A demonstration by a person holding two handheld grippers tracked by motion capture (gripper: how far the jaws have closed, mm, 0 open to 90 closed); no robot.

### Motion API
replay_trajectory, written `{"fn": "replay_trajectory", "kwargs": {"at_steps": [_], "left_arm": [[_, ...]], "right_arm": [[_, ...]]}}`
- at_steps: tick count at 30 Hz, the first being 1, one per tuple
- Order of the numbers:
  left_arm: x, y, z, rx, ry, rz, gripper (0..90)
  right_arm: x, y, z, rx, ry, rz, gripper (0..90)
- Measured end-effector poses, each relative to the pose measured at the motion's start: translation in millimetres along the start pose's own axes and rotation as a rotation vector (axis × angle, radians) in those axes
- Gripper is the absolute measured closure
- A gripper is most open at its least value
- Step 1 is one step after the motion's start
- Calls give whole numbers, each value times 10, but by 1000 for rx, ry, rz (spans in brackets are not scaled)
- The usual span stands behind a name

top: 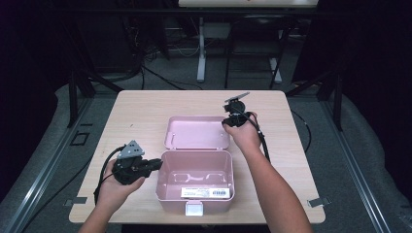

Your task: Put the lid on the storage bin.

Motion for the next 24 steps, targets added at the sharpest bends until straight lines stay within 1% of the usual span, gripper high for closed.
{"fn": "replay_trajectory", "kwargs": {"at_steps": [2, 3, 9, 10, 11, 19, 21, 22, 24], "left_arm": [[0, 2, -1, 0, 1, 1, 830], [0, 3, -1, 1, 0, 0, 830], [1, 2, -1, 1, -1, -3, 830], [0, 3, 0, 2, -1, -5, 830], [1, 3, -1, 2, -1, -5, 830], [0, 2, -1, 2, -1, -5, 831], [2, 4, 1, 0, -5, -10, 831], [3, 6, -3, 4, -1, -11, 831], [3, 7, -2, 6, -2, -11, 831]], "right_arm": [[-1, -5, 13, 1, 1, 7, 669], [-2, -20, 39, 19, 6, 15, 675], [-2, -33, 73, 33, 20, 37, 688], [-1, -36, 80, 29, 24, 51, 697], [1, -37, 83, 29, 27, 54, 699], [21, -20, 115, 36, 38, 64, 746], [32, -37, 142, 29, 46, 93, 752], [32, -37, 142, 29, 46, 93, 752], [35, -42, 147, 17, 49, 113, 768]]}}
Point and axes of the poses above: each handheld gripper's, and its own axes: z roughly forward along the jaws, x roughly out of its underside, y roughly to its left, the point moved 5 cm from there along z, roughly forward along the jaws, and after that the axes turned 3 degrees about -y, right-handed, at the moved point
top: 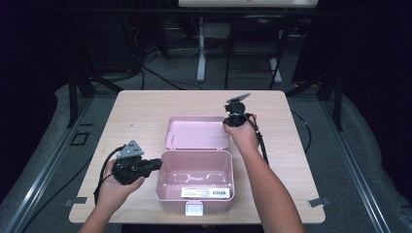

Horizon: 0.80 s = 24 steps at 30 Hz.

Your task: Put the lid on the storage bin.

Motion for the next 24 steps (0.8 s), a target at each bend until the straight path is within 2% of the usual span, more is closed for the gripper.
{"fn": "replay_trajectory", "kwargs": {"at_steps": [2, 14, 24], "left_arm": [[0, -1, 0, -1, 0, 0, 831], [-2, -5, 6, -9, -6, -1, 832], [-5, -9, 4, -8, 0, 6, 833]], "right_arm": [[3, 11, -1, -3, 3, 3, 794], [14, 20, -16, -4, -4, 47, 818], [-24, 55, -129, 6, -67, 24, 831]]}}
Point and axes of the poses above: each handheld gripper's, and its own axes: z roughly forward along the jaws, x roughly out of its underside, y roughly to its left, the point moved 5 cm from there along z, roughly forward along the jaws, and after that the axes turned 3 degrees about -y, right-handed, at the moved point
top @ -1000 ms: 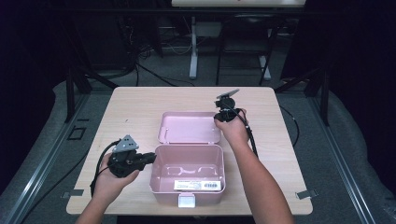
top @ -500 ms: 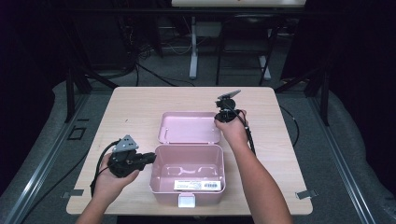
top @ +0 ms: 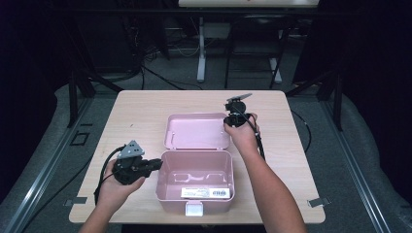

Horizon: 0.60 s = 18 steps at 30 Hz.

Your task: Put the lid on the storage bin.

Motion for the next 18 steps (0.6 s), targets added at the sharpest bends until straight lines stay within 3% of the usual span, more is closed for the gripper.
{"fn": "replay_trajectory", "kwargs": {"at_steps": [5, 12, 18], "left_arm": [[0, -3, -1, -2, 2, 0, 833], [2, -5, 0, -2, 0, -6, 833], [1, -6, 1, -3, 1, -6, 833]], "right_arm": [[-13, 4, -37, 2, -16, -5, 834], [-78, -7, -164, -38, -57, 23, 839], [-130, 23, -343, -41, -107, -5, 845]]}}
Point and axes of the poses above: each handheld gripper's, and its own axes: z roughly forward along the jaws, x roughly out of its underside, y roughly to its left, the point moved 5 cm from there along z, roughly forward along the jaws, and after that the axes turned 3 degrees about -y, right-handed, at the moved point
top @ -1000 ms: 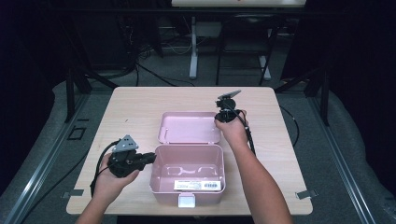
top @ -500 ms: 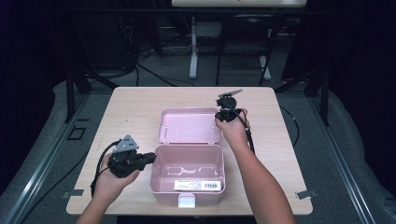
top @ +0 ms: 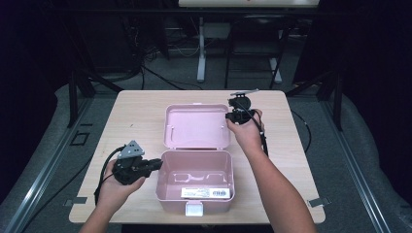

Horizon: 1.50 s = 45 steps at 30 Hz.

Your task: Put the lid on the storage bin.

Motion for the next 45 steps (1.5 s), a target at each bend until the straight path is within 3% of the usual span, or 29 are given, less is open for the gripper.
{"fn": "replay_trajectory", "kwargs": {"at_steps": [23, 45], "left_arm": [[-2, -2, 1, -7, 0, 0, 834], [-3, -5, 1, -12, 3, 2, 834]], "right_arm": [[-63, 78, -470, -54, -107, -67, 857], [7, 168, -812, -71, -169, -143, 861]]}}
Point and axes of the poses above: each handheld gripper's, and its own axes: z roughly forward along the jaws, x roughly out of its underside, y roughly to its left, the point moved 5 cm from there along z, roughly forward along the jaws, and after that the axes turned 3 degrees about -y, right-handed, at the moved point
